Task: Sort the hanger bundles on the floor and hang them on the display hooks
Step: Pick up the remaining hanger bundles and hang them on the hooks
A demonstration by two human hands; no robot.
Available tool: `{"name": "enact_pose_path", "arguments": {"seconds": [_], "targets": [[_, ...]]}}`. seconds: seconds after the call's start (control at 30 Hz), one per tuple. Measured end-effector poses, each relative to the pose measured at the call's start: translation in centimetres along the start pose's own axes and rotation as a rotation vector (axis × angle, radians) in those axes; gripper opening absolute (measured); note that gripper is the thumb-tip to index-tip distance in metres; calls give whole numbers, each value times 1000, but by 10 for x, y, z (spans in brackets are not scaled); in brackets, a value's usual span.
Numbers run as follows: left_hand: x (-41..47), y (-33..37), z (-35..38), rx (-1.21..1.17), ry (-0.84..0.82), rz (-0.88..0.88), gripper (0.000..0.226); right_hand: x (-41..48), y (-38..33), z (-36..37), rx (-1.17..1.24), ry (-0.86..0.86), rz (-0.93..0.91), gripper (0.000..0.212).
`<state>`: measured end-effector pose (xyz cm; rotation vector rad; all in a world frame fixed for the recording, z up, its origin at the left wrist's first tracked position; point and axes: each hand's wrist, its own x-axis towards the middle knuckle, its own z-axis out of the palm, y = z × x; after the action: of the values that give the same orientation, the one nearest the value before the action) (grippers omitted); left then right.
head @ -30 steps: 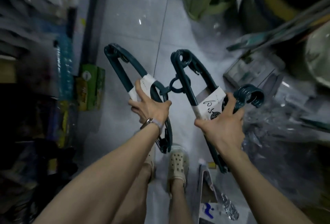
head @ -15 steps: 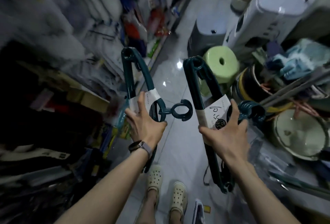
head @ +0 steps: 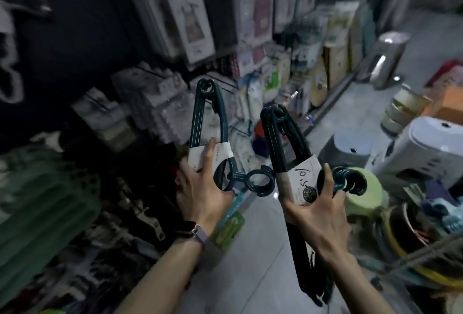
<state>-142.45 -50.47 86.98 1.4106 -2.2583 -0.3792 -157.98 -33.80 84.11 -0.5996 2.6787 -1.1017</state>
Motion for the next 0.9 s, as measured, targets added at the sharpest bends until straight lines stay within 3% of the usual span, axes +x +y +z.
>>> {"name": "enact_pose_path", "arguments": {"seconds": [0.3,0.63,0.9], "targets": [[-4,-54,-137,79,205,-8,122,-46,-127,-2,146,15,-307,122],[-17,-114,-302,208,452,78,127,-133,-255,-6,254,56,-450,122],[-7,-129,-398,287,549,171,123,-155,-341,-27,269,86,-528,122]]}}
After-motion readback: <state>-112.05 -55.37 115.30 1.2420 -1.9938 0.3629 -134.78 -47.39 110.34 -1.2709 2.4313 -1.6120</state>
